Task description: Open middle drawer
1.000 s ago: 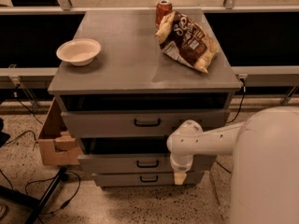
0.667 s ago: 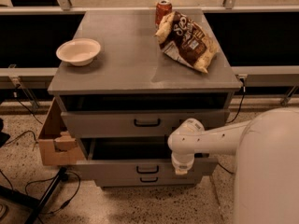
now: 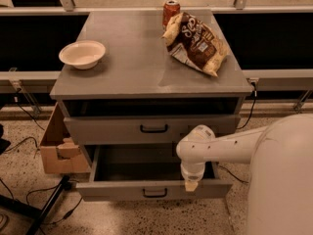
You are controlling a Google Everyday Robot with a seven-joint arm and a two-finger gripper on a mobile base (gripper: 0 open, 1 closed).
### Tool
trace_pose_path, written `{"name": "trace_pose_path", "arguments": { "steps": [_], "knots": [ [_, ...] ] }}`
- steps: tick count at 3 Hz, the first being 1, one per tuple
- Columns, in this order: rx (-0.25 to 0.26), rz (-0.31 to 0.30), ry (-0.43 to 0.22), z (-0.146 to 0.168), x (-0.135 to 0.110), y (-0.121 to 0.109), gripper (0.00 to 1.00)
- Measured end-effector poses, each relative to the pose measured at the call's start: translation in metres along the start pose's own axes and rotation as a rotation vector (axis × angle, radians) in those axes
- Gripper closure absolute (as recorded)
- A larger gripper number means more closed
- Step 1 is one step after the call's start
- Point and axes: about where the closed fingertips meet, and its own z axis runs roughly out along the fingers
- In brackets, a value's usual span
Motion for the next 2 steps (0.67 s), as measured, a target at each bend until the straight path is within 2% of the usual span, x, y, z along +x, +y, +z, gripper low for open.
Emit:
{"name": "trace_pose_path", "arguments": {
  "steps": [1, 2],
  "knots": [
    [0.0, 0.0, 0.0, -0.001, 0.0, 0.0, 1.0],
    [0.028, 0.038, -0.018, -0.01, 0.008, 0.022, 1.0]
  ]
}}
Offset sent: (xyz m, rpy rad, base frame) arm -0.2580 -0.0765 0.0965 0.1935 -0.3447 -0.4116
